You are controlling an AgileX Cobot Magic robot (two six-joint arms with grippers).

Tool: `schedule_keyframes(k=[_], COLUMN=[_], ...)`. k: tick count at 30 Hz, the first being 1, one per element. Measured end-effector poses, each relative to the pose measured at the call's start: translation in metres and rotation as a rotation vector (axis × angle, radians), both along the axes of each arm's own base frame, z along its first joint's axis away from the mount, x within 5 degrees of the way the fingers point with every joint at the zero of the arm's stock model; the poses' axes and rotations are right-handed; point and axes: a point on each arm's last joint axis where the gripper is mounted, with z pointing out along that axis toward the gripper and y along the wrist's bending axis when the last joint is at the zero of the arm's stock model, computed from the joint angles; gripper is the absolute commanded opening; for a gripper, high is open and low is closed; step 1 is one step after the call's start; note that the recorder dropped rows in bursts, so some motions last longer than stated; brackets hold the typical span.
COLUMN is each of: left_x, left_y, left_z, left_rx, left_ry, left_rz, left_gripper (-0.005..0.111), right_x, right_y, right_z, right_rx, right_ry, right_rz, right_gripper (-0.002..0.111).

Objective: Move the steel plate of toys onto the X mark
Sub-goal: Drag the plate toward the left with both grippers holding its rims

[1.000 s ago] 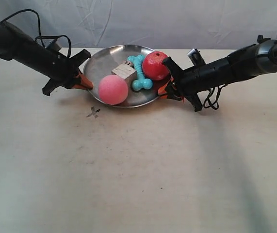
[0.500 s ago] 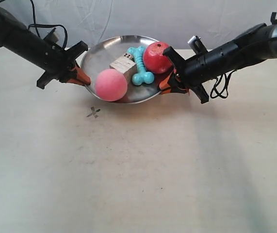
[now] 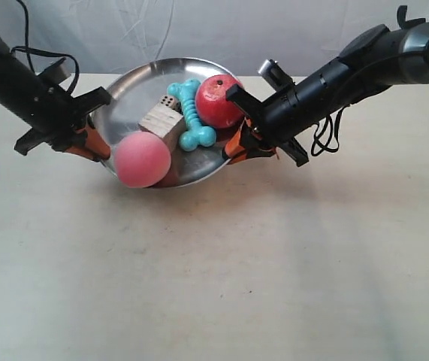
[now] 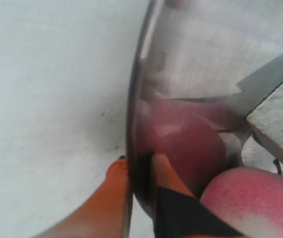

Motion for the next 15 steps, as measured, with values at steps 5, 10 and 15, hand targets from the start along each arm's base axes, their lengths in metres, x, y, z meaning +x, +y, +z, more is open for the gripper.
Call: schedule_keyframes(k=[5,10,15], left_x=[-0.02,-0.041,-0.059], left_y=[0.016,0.023,0.025], left_z=[0.005,-0.004,-0.019], left_rx=[0.001,0.017,0.046], left_ry=[0.028,0.077,0.111], left_rz=[0.027,0.045,0.053], left_gripper=[0.0,0.0,0.0], right_x=[-0.006,-0.013,-0.019], right_y=[0.012,0.023,0.035], right_z=[0.001,0.0,-0.002], right_rx=[0.022,0.005,-0.03], right_ry=[0.02,0.032,0.034], right_rz=[0.043,0.103,0.151], right_gripper=[-0.001,-0.001,-0.001])
